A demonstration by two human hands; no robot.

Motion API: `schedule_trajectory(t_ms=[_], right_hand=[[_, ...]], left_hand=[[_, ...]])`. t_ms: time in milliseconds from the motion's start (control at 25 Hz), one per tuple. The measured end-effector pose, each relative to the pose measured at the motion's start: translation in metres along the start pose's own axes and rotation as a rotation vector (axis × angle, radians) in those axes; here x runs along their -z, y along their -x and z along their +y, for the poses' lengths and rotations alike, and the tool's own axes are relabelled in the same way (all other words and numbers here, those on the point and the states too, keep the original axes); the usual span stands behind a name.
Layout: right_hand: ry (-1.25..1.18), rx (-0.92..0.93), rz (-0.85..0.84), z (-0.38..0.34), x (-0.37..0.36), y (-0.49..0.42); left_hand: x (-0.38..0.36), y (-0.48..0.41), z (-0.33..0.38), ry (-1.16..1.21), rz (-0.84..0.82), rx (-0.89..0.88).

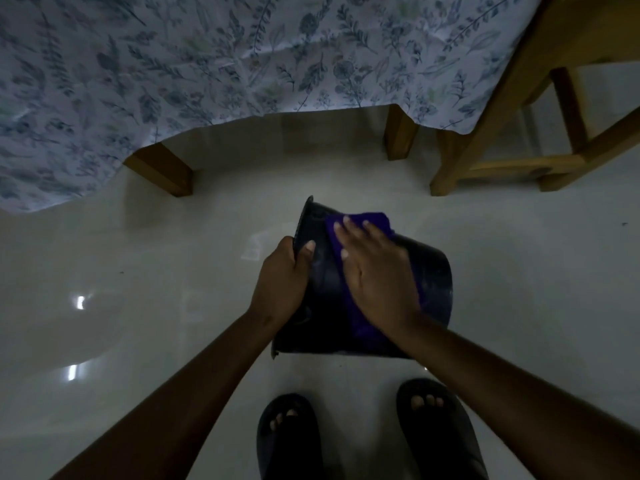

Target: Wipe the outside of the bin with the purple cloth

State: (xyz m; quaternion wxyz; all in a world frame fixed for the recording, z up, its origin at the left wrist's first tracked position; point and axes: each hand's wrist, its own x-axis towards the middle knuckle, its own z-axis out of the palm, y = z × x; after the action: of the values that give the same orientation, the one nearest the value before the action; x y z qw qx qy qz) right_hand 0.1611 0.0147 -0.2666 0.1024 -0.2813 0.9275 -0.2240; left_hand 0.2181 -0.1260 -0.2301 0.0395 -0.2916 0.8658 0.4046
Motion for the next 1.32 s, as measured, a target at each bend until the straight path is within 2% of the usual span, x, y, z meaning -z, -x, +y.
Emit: schedule_trajectory(t_ms=[80, 160, 240, 320, 360, 440, 520, 600, 680, 720, 800, 920, 1000, 1080, 1200, 1280, 1320], right_hand=[[-0.013, -0.145, 0.042, 0.024, 0.005, -0.009], [0.064, -0.211, 0.111, 0.025, -0.003, 0.026], [0.130, -0.109, 0.081, -0.005, -0.016, 0.060], [0.117, 0.021, 0.045, -0.017, -0.016, 0.040], [0.073, 0.004, 0.021, -0.012, -0.009, 0.019], [-0.004, -0.148, 0.037, 0.010, 0.002, 0.000], [0.033, -0.219, 0.087, 0.021, -0.002, 0.027], [0.142, -0.120, 0.058, 0.004, -0.014, 0.069], [0.157, -0.011, 0.020, 0.003, -0.018, 0.060], [0.147, -0.010, 0.016, 0.006, -0.013, 0.038], [0.046, -0.118, 0.035, 0.014, -0.002, 0.009], [0.021, -0.181, 0.063, 0.009, -0.010, 0.042], [0.117, -0.053, 0.028, -0.008, -0.019, 0.073], [0.138, 0.029, -0.007, -0.006, -0.019, 0.051], [0.023, -0.137, 0.021, 0.009, -0.003, -0.002], [-0.013, -0.209, 0.060, 0.012, -0.003, 0.010], [0.026, -0.188, 0.061, 0.006, -0.006, 0.028]], left_hand=[[0.004, 0.000, -0.001, -0.001, 0.021, 0.001], [0.002, 0.000, -0.003, 0.018, 0.038, 0.018], [-0.002, 0.001, -0.004, -0.005, 0.035, 0.025], [-0.003, 0.002, -0.004, -0.008, 0.036, 0.020], [-0.003, 0.000, -0.004, -0.013, 0.035, 0.016], [0.000, 0.000, -0.003, -0.009, 0.034, 0.021], [0.000, 0.003, -0.007, 0.006, 0.036, 0.017], [0.000, 0.004, -0.010, 0.009, 0.042, 0.018], [-0.002, 0.001, -0.007, 0.005, 0.041, 0.034], [-0.002, -0.003, -0.005, 0.002, 0.038, 0.042], [0.000, -0.008, 0.001, 0.001, 0.027, 0.053], [0.001, -0.007, -0.006, 0.014, 0.010, 0.062], [0.000, -0.007, -0.010, 0.001, 0.003, 0.063], [-0.001, -0.011, -0.007, -0.013, 0.000, 0.063], [0.002, -0.018, 0.002, -0.016, -0.008, 0.058], [0.002, -0.015, -0.003, 0.000, 0.000, 0.044], [0.001, -0.012, -0.006, -0.004, 0.003, 0.045]])
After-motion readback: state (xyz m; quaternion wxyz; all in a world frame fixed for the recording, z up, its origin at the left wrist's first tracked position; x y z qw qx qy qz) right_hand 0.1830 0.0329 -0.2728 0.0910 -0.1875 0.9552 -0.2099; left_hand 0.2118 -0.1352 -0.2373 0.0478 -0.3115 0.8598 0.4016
